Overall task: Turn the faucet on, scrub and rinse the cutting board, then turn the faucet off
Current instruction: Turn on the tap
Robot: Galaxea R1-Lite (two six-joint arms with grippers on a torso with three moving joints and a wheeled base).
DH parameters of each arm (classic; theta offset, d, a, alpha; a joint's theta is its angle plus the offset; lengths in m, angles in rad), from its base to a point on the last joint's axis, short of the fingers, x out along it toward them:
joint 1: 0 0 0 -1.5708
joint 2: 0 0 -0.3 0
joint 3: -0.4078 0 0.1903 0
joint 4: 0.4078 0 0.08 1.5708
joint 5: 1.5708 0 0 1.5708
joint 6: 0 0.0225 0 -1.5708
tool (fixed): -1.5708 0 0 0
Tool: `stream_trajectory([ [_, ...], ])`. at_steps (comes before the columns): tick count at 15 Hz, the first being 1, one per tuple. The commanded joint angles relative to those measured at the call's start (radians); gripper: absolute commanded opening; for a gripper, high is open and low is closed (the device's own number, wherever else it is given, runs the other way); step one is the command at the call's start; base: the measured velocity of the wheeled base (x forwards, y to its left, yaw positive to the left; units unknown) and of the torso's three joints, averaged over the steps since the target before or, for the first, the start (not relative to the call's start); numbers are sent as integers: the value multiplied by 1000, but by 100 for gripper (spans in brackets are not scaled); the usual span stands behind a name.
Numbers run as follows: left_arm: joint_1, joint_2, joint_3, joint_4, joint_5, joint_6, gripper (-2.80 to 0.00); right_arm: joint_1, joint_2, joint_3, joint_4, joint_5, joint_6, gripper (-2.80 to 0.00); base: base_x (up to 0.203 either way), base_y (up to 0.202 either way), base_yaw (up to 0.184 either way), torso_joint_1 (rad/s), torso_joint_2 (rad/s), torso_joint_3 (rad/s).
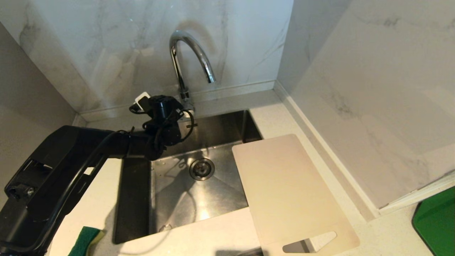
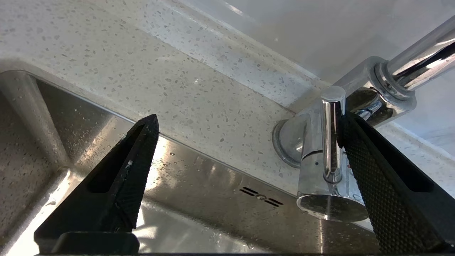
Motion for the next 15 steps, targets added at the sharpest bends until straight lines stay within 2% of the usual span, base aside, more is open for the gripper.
stream_trajectory([
  [1, 12, 6, 2, 5, 13, -3, 0, 0, 0, 2, 0, 0, 1, -280, 0, 0, 0, 0, 0, 0],
  [9, 12, -14, 14, 110, 68, -19, 0, 0, 0, 2, 0, 0, 0, -280, 0, 0, 0, 0, 0, 0],
  [15, -3, -73, 110, 257, 79, -143, 0, 0, 0, 2, 0, 0, 1, -280, 0, 0, 0, 0, 0, 0],
])
